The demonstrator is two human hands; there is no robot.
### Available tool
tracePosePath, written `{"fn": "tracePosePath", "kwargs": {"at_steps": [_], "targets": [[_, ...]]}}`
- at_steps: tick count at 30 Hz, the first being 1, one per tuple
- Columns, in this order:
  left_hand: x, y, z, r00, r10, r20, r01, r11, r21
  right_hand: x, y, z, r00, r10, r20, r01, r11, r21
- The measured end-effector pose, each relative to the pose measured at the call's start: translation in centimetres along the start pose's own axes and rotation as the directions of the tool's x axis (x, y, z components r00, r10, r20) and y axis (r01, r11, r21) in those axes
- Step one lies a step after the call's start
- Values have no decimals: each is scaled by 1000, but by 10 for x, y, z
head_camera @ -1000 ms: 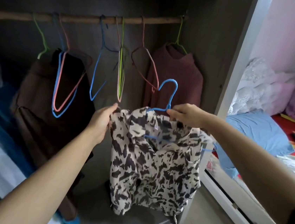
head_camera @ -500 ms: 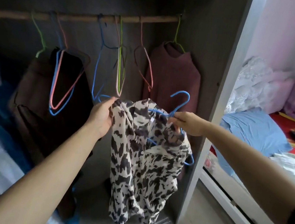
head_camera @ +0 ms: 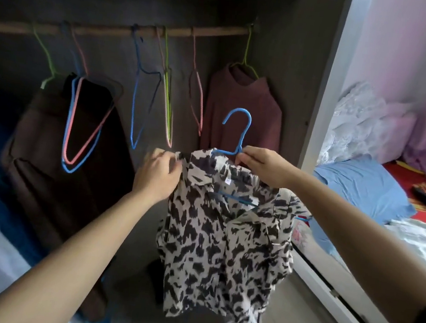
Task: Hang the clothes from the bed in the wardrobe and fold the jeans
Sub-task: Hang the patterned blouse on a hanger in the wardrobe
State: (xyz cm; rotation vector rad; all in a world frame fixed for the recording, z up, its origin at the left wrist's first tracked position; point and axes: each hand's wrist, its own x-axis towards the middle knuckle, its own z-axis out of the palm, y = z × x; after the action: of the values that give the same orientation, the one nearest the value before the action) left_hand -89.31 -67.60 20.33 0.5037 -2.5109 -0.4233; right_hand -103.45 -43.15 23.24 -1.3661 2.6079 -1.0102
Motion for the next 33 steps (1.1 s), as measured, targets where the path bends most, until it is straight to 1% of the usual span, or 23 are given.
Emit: {"fn": "tracePosePath", "kwargs": {"at_steps": [2,3,4,5,6,7,8,9,10,11,13,14,15,16,19,21,24,26,28,30,31,33], "targets": [[-1,7,0,978,75,-194,-62,996,71,-1,-2,-10,1000,-21,14,21,1000,-7],[1,10,-1,962,129,-239,-106,989,107,-1,-2,-13,999,-32,23,32,999,-15],[3,14,-1,957,191,-218,-165,977,133,-2,-1,-17,999,-40,31,41,999,-22],[6,18,0,961,240,-139,-224,967,120,-2,-1,-20,998,-48,39,49,998,-28],[9,22,2,962,270,-36,-268,962,52,-2,0,-23,998,-53,43,54,998,-32],[11,25,4,958,282,54,-276,957,-88,-2,2,-25,997,-58,42,60,998,-37],[12,29,4,951,282,124,-238,929,-282,-3,3,-28,997,-65,38,66,997,-42],[12,32,6,946,284,156,-190,876,-443,-5,3,-30,997,-73,32,74,996,-49],[13,34,7,947,291,136,-177,826,-536,-7,4,-32,997,-75,24,76,996,-54],[13,35,10,955,283,86,-179,784,-595,-9,6,-35,997,-70,13,71,996,-61],[15,35,15,983,182,-4,-131,689,-713,-14,10,-38,999,-49,-8,48,996,-79],[16,35,15,991,132,-22,-104,655,-748,-16,11,-39,999,-45,-20,43,995,-86],[18,35,16,993,118,-29,-100,652,-752,-18,12,-40,998,-44,-36,41,995,-89],[19,35,17,990,142,-18,-109,673,-731,-20,12,-40,998,-37,-48,33,996,-81],[21,32,21,964,243,108,-114,746,-657,-24,8,-40,998,-26,-58,23,998,-61],[21,30,22,952,272,143,-123,763,-635,-25,3,-38,998,-14,-56,11,998,-56],[20,26,22,966,249,70,-136,719,-682,-27,-5,-37,997,32,-68,-30,999,18],[18,26,20,971,238,36,-145,698,-701,-31,-11,-38,996,91,-20,-90,994,58],[17,24,19,965,257,50,-151,704,-694,-35,-12,-40,983,176,46,-179,981,78],[17,24,19,952,299,58,-183,715,-674,-40,-11,-43,969,240,65,-247,955,161],[18,24,18,943,329,40,-229,735,-638,-42,-10,-43,961,271,54,-276,936,220],[21,27,15,902,420,-97,-416,790,-450,-44,-7,-42,945,328,-5,-314,910,270]]}}
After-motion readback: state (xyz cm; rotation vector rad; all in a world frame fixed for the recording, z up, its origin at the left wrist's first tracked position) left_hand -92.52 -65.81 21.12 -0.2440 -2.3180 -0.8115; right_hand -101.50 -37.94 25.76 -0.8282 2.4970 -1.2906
